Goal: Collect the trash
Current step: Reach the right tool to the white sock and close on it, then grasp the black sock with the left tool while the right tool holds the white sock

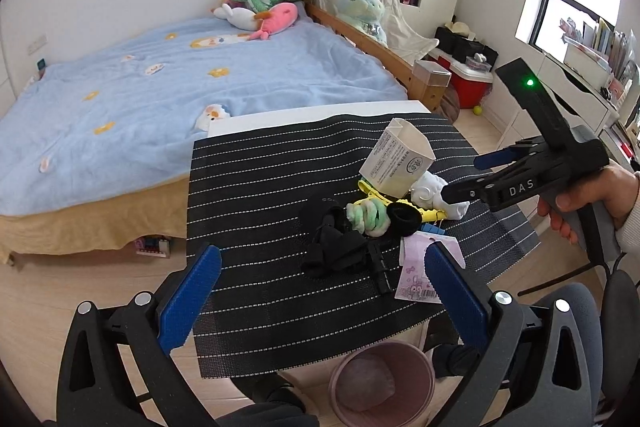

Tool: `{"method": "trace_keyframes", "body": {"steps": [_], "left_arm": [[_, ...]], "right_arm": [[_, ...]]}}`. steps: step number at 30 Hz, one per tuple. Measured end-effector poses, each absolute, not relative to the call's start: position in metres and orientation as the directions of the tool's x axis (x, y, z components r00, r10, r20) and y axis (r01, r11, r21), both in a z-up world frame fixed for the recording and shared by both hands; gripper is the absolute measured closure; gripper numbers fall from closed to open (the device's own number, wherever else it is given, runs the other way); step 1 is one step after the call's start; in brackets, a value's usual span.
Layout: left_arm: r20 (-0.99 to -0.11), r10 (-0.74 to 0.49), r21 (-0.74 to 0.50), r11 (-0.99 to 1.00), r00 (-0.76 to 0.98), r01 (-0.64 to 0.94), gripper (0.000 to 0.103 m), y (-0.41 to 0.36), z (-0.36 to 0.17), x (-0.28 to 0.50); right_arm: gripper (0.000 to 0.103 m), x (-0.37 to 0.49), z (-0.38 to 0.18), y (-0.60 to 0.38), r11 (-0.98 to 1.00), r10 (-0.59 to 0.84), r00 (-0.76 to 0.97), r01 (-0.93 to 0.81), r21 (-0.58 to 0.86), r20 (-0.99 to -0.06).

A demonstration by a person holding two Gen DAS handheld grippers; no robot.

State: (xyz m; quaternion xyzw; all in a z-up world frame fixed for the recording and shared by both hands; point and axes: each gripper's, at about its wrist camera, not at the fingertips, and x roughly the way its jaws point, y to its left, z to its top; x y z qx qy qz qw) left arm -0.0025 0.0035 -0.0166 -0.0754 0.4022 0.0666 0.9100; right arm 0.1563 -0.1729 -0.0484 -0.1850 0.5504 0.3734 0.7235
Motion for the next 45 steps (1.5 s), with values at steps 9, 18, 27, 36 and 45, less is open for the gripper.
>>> {"method": "trace_keyframes", "body": {"steps": [9,18,27,36,45], "left_arm": [[-0.751,0.06,-0.094,0.976,0.657,-0.197,0.005,0.01,-0.022,-0.006],[-0.751,0.056,-0.101,0.975,0.658,-0.197,0.005,0.009,-0.025,-0.006],[-0.751,0.058,-0.096,0.976,0.658,-0.196,0.005,0.008,-0.025,-0.005],[-0.766,0.045,-0.099,0.977,0.642,-0.187,0.005,0.013,-0.02,0.011],[-0.833,-0.054,-0.2,0.957,0.55,-0.21,0.005,0.032,-0.03,0.05]], "right_arm": [[0.047,0.161,-0.066,-0.171,0.645,0.349,0.031,-0.733,0.216,-0.937],[0.069,0.16,-0.063,-0.173,0.64,0.398,0.014,-0.72,0.266,-0.917],[0.071,0.159,-0.043,-0.185,0.643,0.447,0.045,-0.711,0.286,-0.893],[0.071,0.149,-0.022,-0.201,0.66,0.481,0.108,-0.698,0.278,-0.87],[0.071,0.146,-0.011,-0.215,0.661,0.505,0.123,-0.691,0.291,-0.854]]}}
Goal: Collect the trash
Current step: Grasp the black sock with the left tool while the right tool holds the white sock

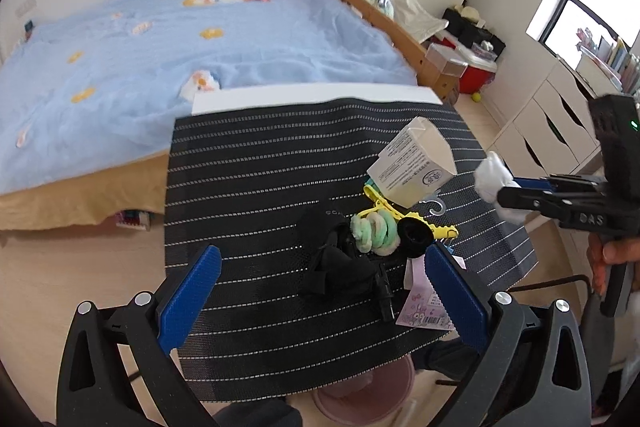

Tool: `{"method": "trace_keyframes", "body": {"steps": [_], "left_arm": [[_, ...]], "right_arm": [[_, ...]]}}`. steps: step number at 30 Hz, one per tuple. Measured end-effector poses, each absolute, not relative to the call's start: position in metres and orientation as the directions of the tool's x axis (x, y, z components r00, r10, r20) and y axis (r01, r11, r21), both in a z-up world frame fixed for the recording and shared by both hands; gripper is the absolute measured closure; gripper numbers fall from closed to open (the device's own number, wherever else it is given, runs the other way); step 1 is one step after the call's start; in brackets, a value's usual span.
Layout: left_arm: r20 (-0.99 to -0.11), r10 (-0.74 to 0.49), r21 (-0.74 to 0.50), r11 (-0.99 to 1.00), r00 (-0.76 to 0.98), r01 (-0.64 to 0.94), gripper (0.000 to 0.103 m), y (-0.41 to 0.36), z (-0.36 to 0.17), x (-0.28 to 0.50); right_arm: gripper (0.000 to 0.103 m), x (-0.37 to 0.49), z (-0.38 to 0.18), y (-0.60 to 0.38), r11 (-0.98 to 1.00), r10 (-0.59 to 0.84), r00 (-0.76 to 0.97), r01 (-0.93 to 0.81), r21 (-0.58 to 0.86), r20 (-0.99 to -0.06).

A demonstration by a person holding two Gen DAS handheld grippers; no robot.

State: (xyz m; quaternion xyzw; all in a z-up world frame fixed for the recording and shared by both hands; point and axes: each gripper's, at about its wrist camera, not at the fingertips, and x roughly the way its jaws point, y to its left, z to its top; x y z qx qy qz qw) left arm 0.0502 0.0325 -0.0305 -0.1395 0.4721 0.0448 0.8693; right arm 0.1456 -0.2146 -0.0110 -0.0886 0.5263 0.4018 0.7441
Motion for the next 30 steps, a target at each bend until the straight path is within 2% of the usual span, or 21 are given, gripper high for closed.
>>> {"method": "trace_keyframes", "body": {"steps": [8,12,14,16,18,19,23,25,30], "left_arm": [[-0.891,-0.183,-0.32,0.903,0.416,-0.287,0.006,0.05,-0.067,0.079],[-0.904,-0.21,-0.328,0.899,0.372,-0.29,0.007,0.047,-0.081,0.081],[-0.905,-0.222,-0.338,0.894,0.363,-0.294,0.013,0.046,-0.086,0.081],[-0.906,-0.238,-0.351,0.886,0.351,-0.305,0.031,0.048,-0.09,0.082],[-0.896,-0.269,-0.383,0.87,0.354,-0.309,0.036,0.05,-0.093,0.081],[-0.894,-0.277,-0.39,0.868,0.353,-0.308,0.047,0.05,-0.094,0.081],[-0.893,-0.277,-0.389,0.872,0.355,-0.298,0.068,0.047,-0.094,0.079],[-0.894,-0.264,-0.378,0.878,0.363,-0.295,0.075,0.046,-0.092,0.078],[-0.889,-0.239,-0.364,0.886,0.392,-0.286,0.081,0.049,-0.086,0.071]], "right_arm": [[0.071,0.143,-0.013,-0.223,0.665,0.511,0.118,-0.681,0.305,-0.851],[0.071,0.143,-0.014,-0.224,0.665,0.513,0.113,-0.679,0.311,-0.851],[0.071,0.143,-0.015,-0.224,0.664,0.514,0.111,-0.679,0.314,-0.85],[0.071,0.143,-0.016,-0.222,0.662,0.515,0.107,-0.68,0.315,-0.851],[0.071,0.143,-0.017,-0.221,0.659,0.517,0.103,-0.682,0.318,-0.85],[0.071,0.143,-0.017,-0.22,0.658,0.517,0.102,-0.682,0.319,-0.85],[0.071,0.142,-0.018,-0.217,0.654,0.519,0.097,-0.685,0.322,-0.849],[0.071,0.142,-0.019,-0.216,0.653,0.52,0.097,-0.685,0.322,-0.849],[0.071,0.139,-0.02,-0.215,0.654,0.519,0.098,-0.686,0.32,-0.849]]}}
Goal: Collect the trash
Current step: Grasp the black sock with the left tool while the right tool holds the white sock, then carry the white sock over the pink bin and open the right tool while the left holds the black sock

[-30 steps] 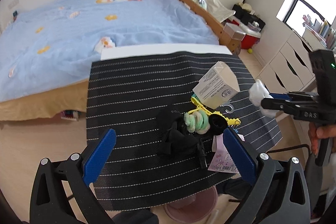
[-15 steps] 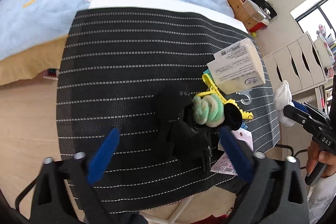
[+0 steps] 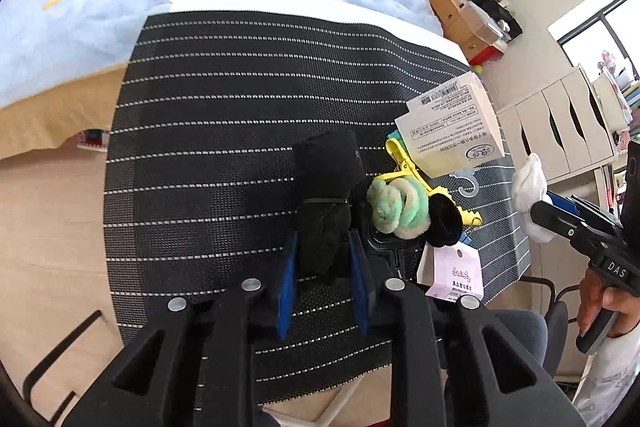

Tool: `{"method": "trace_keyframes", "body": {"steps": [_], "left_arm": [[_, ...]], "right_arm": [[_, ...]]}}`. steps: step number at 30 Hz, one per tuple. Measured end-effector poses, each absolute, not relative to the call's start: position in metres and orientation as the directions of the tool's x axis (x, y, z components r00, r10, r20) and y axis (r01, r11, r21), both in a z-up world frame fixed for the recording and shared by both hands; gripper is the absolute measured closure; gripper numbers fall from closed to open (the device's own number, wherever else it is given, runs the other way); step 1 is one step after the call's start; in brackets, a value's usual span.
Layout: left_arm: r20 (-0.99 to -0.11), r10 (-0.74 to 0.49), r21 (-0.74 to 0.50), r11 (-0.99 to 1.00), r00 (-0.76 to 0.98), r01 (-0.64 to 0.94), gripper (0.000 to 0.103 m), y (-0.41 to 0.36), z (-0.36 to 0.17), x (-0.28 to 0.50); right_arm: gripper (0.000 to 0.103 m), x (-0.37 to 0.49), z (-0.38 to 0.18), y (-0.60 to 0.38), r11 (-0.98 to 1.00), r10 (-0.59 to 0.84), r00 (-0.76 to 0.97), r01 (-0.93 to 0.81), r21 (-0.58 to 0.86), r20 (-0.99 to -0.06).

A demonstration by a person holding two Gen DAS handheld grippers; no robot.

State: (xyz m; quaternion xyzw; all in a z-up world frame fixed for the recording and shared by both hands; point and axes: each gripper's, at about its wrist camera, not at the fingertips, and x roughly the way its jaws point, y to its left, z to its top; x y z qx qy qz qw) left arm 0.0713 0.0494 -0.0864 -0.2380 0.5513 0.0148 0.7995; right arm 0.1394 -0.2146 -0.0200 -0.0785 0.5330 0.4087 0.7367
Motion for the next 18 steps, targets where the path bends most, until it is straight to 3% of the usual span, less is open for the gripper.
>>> {"method": "trace_keyframes", "body": {"steps": [11,18], "left_arm": [[-0.866,-0.083,-0.206,0.958,0.493,-0.2,0.082,0.032,-0.052,0.057],[-0.807,0.003,-0.1,0.985,0.591,-0.142,0.082,0.011,-0.018,0.025]], "right_arm": [[0.071,0.121,-0.008,-0.213,0.641,0.521,0.144,-0.717,0.275,-0.841],[0.071,0.098,0.013,-0.22,0.625,0.534,0.204,-0.749,0.221,-0.821]]}}
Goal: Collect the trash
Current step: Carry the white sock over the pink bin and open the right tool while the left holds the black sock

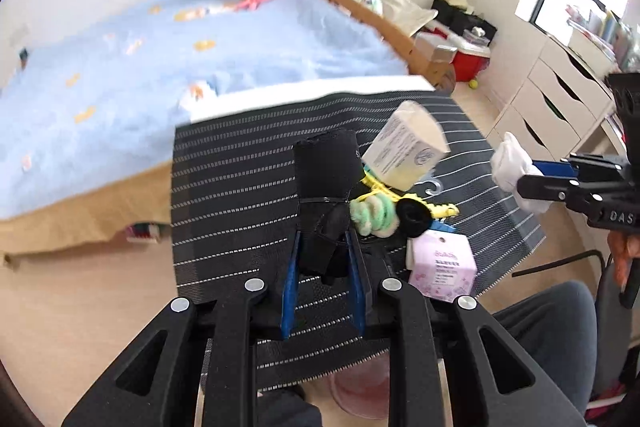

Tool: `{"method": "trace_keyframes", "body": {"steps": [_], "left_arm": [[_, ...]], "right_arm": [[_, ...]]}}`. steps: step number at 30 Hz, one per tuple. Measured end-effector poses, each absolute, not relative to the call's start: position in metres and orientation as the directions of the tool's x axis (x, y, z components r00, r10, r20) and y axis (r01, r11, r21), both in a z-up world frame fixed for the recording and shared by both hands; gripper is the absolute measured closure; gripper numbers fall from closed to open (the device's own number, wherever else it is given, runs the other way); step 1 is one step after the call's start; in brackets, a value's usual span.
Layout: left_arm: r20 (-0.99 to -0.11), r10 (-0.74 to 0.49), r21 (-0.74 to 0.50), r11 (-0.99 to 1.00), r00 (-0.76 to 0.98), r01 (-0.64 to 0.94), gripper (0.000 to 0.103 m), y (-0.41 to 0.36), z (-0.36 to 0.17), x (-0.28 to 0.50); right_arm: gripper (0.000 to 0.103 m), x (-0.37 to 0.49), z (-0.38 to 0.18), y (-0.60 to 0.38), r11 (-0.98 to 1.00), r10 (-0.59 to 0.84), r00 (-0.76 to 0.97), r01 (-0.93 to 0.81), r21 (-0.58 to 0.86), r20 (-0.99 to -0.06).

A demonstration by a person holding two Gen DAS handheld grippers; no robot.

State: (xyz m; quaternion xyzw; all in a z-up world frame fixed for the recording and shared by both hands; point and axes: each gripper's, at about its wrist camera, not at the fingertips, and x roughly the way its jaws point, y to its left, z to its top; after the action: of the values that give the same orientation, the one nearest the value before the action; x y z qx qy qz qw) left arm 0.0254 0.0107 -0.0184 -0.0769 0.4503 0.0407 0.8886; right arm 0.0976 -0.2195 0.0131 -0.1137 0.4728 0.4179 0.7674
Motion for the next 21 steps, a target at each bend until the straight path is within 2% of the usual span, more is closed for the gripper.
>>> {"method": "trace_keyframes", "body": {"steps": [8,21], "left_arm": [[-0.741,-0.008,-0.094,0.991,0.672,-0.092,0.082,-0.013,0.007,-0.014],[-0.699,-0.009,-0.068,0.996,0.715,-0.054,0.082,-0.048,0.007,-0.063]], "right_arm": [[0.071,0.05,0.036,-0.237,0.594,0.564,0.259,-0.787,0.168,-0.784],[0.071,-0.015,0.039,-0.257,0.562,0.589,0.272,-0.815,0.144,-0.761]]}}
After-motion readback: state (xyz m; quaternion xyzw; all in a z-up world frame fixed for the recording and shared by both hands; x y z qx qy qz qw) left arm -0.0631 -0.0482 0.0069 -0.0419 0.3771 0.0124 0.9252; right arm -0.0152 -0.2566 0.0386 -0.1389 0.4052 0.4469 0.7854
